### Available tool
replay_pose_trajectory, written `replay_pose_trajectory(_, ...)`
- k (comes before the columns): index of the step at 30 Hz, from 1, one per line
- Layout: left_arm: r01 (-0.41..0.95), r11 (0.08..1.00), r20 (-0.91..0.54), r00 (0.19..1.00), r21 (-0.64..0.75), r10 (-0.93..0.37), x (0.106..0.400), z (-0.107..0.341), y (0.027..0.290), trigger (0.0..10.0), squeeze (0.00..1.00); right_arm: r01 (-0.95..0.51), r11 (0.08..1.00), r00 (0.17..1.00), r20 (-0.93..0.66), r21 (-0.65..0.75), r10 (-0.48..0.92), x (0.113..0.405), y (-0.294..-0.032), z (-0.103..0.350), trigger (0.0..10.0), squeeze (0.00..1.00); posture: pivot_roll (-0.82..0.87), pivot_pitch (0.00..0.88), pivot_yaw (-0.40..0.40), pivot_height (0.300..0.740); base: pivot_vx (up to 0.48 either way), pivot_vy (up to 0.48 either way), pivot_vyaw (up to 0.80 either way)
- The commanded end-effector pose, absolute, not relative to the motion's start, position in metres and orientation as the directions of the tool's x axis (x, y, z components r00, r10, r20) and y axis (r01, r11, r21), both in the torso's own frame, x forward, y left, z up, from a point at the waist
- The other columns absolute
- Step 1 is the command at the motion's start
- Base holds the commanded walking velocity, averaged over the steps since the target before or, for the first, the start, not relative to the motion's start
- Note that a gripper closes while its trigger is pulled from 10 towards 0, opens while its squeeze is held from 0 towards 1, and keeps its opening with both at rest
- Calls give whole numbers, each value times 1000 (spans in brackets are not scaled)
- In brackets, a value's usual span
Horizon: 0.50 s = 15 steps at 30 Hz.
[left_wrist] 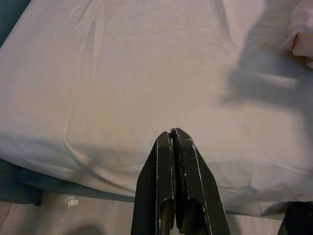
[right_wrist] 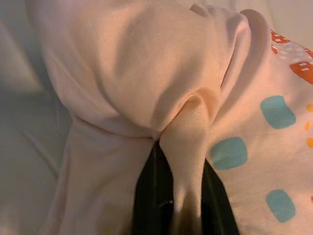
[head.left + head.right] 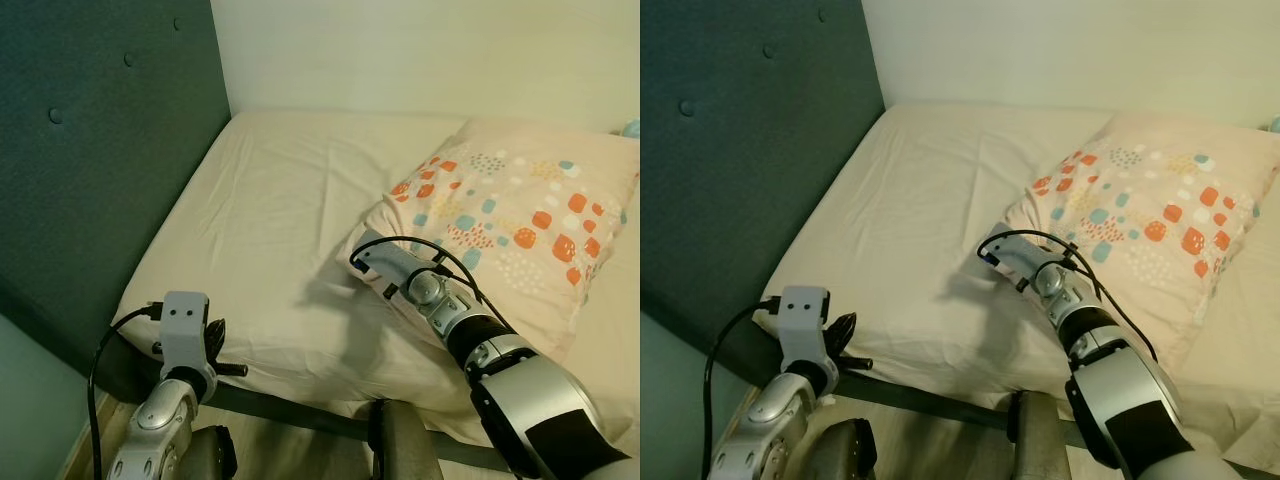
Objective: Clean up the room
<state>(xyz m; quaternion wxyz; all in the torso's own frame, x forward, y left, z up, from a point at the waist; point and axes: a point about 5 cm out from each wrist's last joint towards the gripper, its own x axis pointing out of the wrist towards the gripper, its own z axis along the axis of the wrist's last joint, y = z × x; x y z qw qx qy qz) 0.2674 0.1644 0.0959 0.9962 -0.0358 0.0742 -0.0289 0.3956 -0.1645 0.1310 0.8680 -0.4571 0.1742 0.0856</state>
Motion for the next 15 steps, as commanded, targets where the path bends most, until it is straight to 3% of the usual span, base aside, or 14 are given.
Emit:
replay_pose_trajectory(1, 48, 996, -189, 980, -79, -63, 265, 87, 166, 10000, 0, -337, 650, 902, -431, -681, 16, 392, -165, 122, 0, 0, -58, 221, -16, 574, 0, 0, 0)
replay_pose_trajectory(2, 45, 996, -185, 981, -77, -58, 266, 88, 167, 10000, 0, -377, 711, 889, -447, -593, 98, 392, -153, 122, 0, 0, -59, 217, -15, 574, 0, 0, 0)
replay_pose_trajectory(5, 40, 996, -181, 982, -74, -53, 266, 89, 169, 10000, 0, -422, 761, 872, -451, -492, 192, 392, -140, 124, 0, 0, -59, 217, -15, 574, 0, 0, 0)
replay_pose_trajectory(10, -12, 998, -165, 986, -60, 2, 269, 92, 181, 10000, 0, -555, 755, 808, -442, -349, 389, 391, -110, 131, 0, 0, -63, 206, -14, 574, 0, 0, 0)
replay_pose_trajectory(12, -102, 994, -135, 986, -43, 95, 274, 99, 201, 10000, 0, -714, 660, 686, -420, -233, 594, 386, -73, 139, 0, 0, -65, 200, -13, 574, 0, 0, 0)
replay_pose_trajectory(13, -102, 994, -135, 986, -43, 95, 274, 99, 201, 10000, 0, -714, 660, 686, -420, -233, 594, 386, -73, 139, 0, 0, -65, 200, -13, 574, 0, 0, 0)
replay_pose_trajectory(15, -187, 982, -104, 978, -34, 183, 277, 107, 222, 10000, 0, -861, 485, 502, -409, -152, 762, 373, -37, 142, 0, 0, -63, 199, -13, 574, 0, 0, 0)
